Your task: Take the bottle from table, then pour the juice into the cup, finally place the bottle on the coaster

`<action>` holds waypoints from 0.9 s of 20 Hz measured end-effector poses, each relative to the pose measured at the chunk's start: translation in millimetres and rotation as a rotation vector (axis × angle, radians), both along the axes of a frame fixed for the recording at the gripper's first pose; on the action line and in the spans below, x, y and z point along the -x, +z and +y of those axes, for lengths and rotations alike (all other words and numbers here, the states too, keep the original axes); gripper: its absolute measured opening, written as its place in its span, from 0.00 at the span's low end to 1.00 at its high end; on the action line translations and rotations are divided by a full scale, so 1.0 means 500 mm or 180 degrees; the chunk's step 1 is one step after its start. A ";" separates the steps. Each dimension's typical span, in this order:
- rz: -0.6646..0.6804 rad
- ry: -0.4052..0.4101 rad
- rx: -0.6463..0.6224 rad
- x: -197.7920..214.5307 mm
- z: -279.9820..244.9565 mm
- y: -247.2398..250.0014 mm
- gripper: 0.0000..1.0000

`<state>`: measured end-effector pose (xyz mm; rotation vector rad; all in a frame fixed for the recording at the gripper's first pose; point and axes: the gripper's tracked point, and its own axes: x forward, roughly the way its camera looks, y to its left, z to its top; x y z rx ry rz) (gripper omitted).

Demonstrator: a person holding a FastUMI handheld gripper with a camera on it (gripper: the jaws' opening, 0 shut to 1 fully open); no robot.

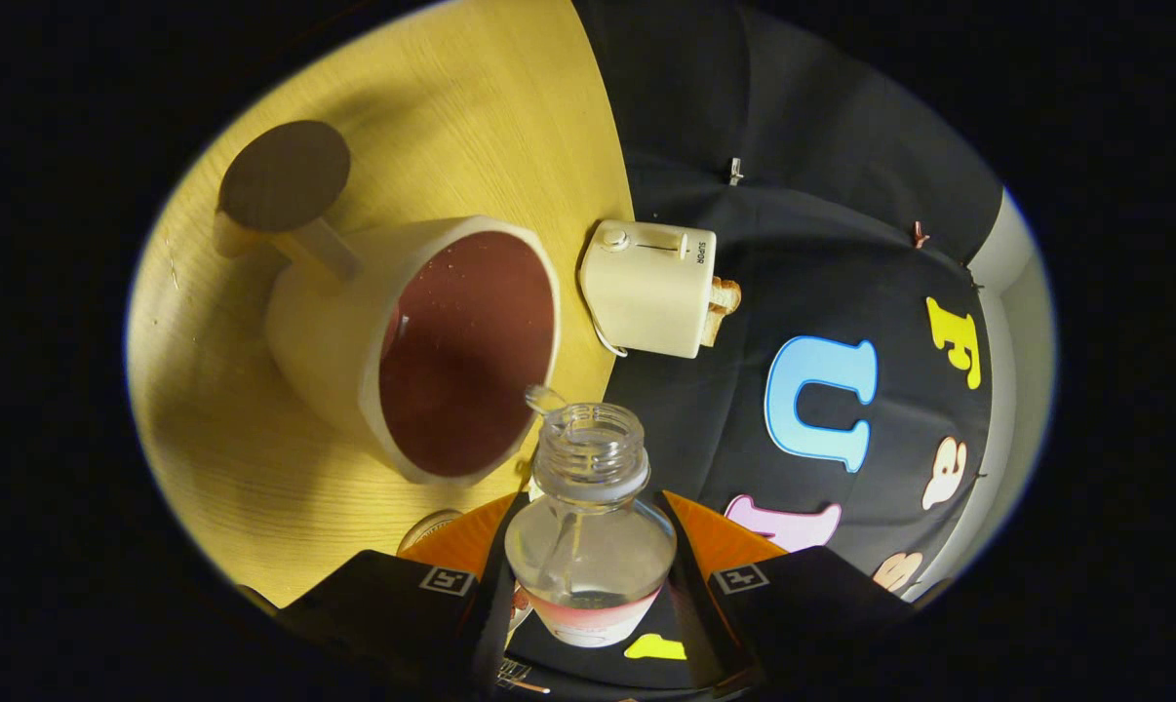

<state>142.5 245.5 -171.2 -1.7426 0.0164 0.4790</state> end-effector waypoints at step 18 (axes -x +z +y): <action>-0.0081 0.0290 0.0432 -0.009 0.008 0.011 0.73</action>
